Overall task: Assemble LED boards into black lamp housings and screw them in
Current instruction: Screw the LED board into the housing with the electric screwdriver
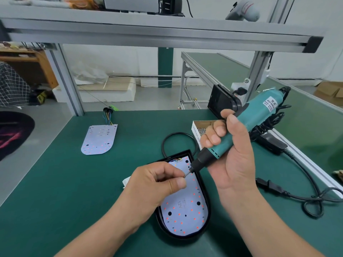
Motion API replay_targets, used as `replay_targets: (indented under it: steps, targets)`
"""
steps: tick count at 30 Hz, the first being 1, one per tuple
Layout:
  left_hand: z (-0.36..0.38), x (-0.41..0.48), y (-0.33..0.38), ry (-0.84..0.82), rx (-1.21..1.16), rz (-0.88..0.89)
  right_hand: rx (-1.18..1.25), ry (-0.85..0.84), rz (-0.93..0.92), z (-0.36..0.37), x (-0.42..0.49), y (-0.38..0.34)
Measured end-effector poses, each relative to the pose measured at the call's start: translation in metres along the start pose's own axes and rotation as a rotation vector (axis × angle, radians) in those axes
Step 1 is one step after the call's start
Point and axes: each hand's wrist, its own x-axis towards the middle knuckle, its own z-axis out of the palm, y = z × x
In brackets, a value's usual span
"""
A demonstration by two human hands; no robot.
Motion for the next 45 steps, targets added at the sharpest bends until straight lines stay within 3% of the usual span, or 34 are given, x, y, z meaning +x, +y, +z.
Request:
replay_targets:
  steps: [26,32,45]
  targets:
    - [0.000,-0.001,0.001,-0.083,-0.140,-0.058,-0.012,0.021,-0.016,-0.004,-0.001,0.003]
    - [0.000,0.000,-0.001,-0.021,-0.176,-0.055,-0.065,0.044,-0.063,0.003,-0.004,0.006]
    - [0.003,0.002,-0.006,0.114,-0.015,0.007,-0.072,0.214,-0.053,0.000,-0.005,0.017]
